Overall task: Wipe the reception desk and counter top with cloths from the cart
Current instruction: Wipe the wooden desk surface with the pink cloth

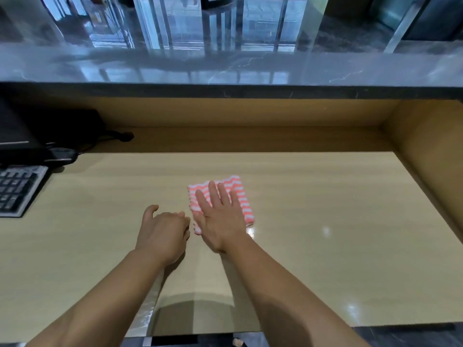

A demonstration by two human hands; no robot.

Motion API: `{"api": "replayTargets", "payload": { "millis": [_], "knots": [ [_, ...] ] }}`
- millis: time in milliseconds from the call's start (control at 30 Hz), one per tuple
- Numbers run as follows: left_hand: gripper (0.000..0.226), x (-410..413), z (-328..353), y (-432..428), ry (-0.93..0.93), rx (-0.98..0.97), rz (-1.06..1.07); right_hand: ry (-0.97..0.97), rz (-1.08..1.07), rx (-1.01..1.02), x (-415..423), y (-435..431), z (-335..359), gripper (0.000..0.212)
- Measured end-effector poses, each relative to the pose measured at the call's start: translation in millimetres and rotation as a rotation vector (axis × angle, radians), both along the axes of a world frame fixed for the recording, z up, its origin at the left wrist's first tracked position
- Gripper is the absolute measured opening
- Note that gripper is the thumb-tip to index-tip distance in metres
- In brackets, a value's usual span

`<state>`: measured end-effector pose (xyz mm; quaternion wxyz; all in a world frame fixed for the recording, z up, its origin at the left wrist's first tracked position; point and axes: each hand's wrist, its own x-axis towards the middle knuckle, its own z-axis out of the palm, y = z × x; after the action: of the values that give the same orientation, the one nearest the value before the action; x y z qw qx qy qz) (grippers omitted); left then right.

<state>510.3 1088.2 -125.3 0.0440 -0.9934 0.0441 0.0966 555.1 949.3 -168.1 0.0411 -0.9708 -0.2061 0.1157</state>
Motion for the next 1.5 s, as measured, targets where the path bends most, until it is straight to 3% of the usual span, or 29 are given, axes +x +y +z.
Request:
{"api": "replayTargets", "payload": {
  "millis": [100, 367, 467, 600, 733, 867, 1033, 1100, 1233, 1400, 1500],
  "knots": [
    [0.023, 9.5, 7.3, -5.2, -0.036, 0.044, 0.035, 0.001, 0.068, 0.02, 20.8, -46.7, 1.0, 0.064],
    [0.021, 52.8, 16.7, -10.1, -0.081, -0.012, 0.076, -0.008, -0.39, -0.051, 68.3, -210.6, 6.6, 0.057],
    [0.027, 63.9, 14.0, -4.0, -0.079, -0.067, 0.086, -0.025, -0.562, -0.054, 76.2, -216.6, 7.7, 0.056],
    [0.063, 70.0, 8.1, 8.2, 0.003, -0.08, 0.123, -0.036, -0.838, -0.061, 88.6, -155.8, 5.5, 0.065],
    [0.072, 71.8, 6.1, 12.3, 0.035, -0.215, 0.187, -0.048, -0.638, -0.001, 89.2, -58.1, 2.3, 0.069],
    [0.075, 76.3, 4.5, 18.0, 0.026, -0.261, 0.211, -0.034, -0.124, 0.052, 66.1, 19.5, 1.1, 0.059],
    [0.104, 93.4, 7.4, 24.9, 0.1, -0.197, 0.225, -0.031, 0.203, 0.049, 93.9, -15.2, -2.8, 0.069],
    [0.111, 101.8, 9.9, 24.4, 0.126, -0.182, 0.229, -0.035, 0.153, 0.034, 112.5, -49.2, -0.9, 0.084],
    [0.118, 115.7, 12.2, 23.4, 0.159, -0.123, 0.247, -0.091, -0.096, -0.059, 141.0, -126.3, 8.4, 0.083],
    [0.113, 121.1, 7.5, 26.2, 0.224, -0.066, 0.225, -0.074, -0.383, -0.127, 164.2, -186.5, 12.1, 0.053],
    [0.112, 125.0, 7.2, 23.9, 0.245, -0.037, 0.216, -0.053, -0.571, -0.159, 170.6, -165.3, 11.1, 0.051]
  ]
}}
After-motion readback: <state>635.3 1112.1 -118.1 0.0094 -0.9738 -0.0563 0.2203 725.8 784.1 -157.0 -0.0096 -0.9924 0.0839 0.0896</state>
